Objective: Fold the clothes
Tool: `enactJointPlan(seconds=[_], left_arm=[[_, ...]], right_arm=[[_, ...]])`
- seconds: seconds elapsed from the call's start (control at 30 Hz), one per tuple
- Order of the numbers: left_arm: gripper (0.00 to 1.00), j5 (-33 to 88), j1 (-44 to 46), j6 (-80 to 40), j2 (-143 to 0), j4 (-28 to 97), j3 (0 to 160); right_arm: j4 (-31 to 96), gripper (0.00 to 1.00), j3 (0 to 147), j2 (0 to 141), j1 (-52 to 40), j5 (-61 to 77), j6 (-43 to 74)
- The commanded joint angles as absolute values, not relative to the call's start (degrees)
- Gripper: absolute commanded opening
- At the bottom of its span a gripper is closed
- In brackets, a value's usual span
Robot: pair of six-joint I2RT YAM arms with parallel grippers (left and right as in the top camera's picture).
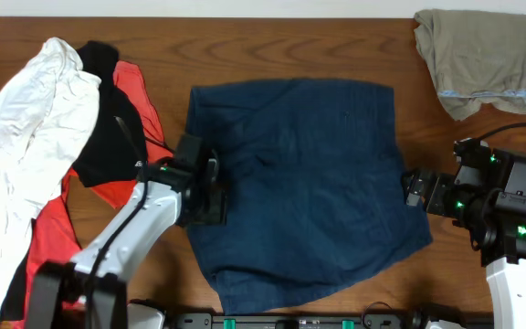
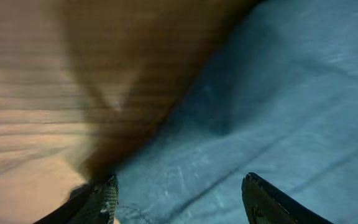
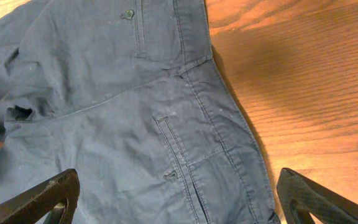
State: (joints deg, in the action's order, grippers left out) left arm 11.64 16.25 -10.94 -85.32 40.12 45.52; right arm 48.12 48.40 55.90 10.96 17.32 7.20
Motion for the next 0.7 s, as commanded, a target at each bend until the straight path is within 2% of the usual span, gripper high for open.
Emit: enactJointPlan(seconds=[0.0, 0.37, 0.53, 0.67], left_arm=[[0.66, 11.33, 16.38, -11.7, -88.88, 39.18, 45.25], [0.66, 10.83, 16.36, -11.03, -102.48, 31.97, 45.28], [0.66, 8.08, 15.53, -10.74, -103.53, 23.55, 46.24], [0.66, 6.74, 13.21, -8.75, -103.53, 21.76, 49.95]], right_arm=[[48.27, 0.99, 49.17, 56.16, 10.81, 17.39, 7.6], [48.34, 0.98, 48.99, 56.42, 10.81, 17.3, 7.57], [47.09, 0.96, 48.99, 58.96, 10.81, 16.93, 7.64], [45.17, 0.96, 48.99, 62.59, 10.81, 16.95, 7.64]])
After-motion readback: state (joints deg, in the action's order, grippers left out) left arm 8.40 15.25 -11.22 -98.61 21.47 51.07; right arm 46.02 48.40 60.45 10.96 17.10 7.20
